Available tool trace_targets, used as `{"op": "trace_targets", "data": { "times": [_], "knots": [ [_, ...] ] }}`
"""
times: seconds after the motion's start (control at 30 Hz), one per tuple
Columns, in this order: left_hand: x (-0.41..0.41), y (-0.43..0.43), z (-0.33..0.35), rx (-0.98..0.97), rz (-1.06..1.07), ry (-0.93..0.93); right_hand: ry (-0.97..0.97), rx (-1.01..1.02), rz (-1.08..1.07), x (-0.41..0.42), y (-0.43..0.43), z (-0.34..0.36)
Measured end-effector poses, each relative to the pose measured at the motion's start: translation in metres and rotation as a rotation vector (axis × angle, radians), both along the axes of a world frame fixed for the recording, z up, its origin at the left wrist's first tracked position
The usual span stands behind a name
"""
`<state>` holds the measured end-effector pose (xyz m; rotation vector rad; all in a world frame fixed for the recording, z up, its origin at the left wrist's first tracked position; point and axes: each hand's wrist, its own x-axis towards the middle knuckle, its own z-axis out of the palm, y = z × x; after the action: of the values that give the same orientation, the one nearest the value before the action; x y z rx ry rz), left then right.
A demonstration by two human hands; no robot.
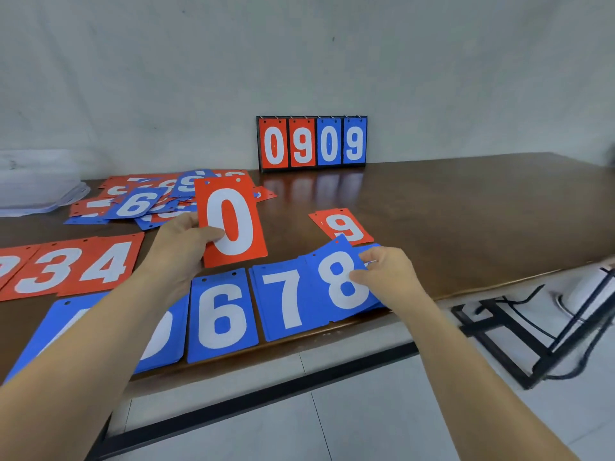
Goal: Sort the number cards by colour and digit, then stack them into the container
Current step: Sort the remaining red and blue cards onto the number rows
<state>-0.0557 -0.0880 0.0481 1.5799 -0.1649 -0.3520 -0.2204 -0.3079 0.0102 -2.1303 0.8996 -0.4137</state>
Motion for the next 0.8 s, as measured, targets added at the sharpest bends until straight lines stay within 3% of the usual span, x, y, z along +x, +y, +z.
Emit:
{"op": "trace_targets", "data": {
  "times": [0.37, 0.53, 0.8],
  "knots": [
    [-0.021, 0.025, -0.011, 0.113, 0.013, -0.069, 0.195, -0.468, -0.116, -0.005, 0.034, -0.013],
    [-0.023, 0.029, -0.011, 0.179, 0.020, -0.116, 0.148, -0.553, -0.103, -0.016, 0.026, -0.019],
    [-0.031, 0.022, -0.014, 0.207, -0.031, -0.140, 0.169, -0.477, -0.041, -0.024, 0.010, -0.042]
  ]
}}
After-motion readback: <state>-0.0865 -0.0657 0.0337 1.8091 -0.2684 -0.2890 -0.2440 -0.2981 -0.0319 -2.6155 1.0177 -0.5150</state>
